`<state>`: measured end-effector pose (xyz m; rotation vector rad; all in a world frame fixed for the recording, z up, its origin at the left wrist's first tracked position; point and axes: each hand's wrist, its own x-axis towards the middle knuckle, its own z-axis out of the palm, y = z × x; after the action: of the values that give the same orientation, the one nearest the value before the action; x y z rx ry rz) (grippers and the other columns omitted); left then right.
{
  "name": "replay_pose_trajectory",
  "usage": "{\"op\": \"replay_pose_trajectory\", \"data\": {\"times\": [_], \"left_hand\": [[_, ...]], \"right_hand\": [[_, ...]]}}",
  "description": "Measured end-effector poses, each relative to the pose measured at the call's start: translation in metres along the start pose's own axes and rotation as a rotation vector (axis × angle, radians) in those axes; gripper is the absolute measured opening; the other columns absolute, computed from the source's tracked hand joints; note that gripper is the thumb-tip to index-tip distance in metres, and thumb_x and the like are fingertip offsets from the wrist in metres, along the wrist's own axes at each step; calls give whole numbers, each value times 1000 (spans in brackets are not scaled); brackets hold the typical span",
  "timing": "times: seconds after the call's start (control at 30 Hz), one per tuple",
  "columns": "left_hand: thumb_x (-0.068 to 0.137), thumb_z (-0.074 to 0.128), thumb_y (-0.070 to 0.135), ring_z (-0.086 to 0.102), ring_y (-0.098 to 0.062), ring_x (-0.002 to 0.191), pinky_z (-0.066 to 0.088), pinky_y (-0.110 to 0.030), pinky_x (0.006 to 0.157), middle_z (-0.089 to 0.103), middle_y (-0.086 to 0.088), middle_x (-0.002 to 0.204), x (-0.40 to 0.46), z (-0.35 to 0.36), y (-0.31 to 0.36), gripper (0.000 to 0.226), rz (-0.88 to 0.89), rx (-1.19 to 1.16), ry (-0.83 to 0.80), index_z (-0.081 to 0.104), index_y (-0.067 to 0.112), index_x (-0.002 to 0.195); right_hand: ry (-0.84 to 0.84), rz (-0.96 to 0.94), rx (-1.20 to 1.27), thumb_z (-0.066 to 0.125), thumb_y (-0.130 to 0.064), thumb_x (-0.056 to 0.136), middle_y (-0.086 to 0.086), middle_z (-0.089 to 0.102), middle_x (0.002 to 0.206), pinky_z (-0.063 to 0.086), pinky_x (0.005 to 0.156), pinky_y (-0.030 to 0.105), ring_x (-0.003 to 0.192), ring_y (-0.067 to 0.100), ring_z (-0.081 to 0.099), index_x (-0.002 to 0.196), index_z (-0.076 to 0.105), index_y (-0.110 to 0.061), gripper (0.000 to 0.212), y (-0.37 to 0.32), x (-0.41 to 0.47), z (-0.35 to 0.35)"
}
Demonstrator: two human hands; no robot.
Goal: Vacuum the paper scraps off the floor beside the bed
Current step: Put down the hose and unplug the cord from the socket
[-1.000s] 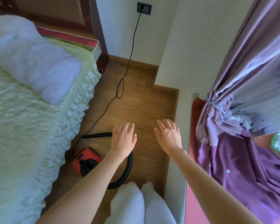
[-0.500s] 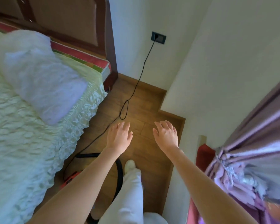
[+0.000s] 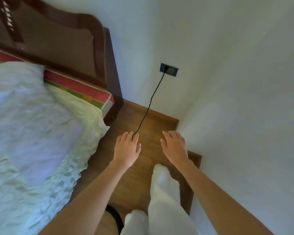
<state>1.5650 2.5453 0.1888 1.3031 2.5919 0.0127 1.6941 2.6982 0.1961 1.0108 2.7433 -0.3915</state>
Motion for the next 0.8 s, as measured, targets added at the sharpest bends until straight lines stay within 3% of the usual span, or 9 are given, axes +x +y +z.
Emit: {"op": "replay_pose_trajectory", "data": {"times": [0.2, 0.43, 0.6, 0.73, 0.8], "left_hand": [[101, 27, 42, 21, -24, 144, 22, -42, 117, 29, -5, 154, 127, -34, 0, 53, -18, 0, 14, 26, 19, 149], [100, 34, 40, 28, -27, 142, 26, -42, 115, 34, -9, 151, 279, -61, -11, 50, 91, 12, 108, 34, 17, 145], [100, 35, 37, 8, -32, 147, 17, -47, 118, 16, -12, 159, 376, -48, -28, 55, 161, 5, 150, 24, 16, 150], [94, 51, 33, 10, -37, 146, 16, -52, 114, 14, -17, 158, 441, -22, -43, 64, 237, 28, 336, 27, 14, 150], [94, 48, 34, 4, -37, 146, 14, -54, 116, 6, -18, 159, 471, -6, -49, 68, 280, 42, 422, 19, 14, 152]], "right_hand": [[62, -40, 42, 31, -36, 103, 4, 47, 143, 32, 110, 37, 135, 22, 37, 142, 43, -18, 45, 14, 126, -47], [59, -19, -27, 30, -35, 103, 6, 41, 149, 26, 113, 36, 139, 23, 31, 144, 40, -20, 45, 26, 247, -71], [79, 77, 19, 32, -34, 103, 6, 40, 149, 21, 115, 36, 140, 23, 30, 145, 40, -19, 45, 29, 317, -57], [136, 180, 73, 34, -37, 103, 5, 36, 153, 16, 118, 36, 144, 22, 25, 146, 39, -19, 46, 29, 368, -32], [174, 216, 81, 32, -39, 103, 3, 32, 155, 14, 118, 34, 145, 21, 22, 148, 35, -20, 49, 30, 394, -15]]}}
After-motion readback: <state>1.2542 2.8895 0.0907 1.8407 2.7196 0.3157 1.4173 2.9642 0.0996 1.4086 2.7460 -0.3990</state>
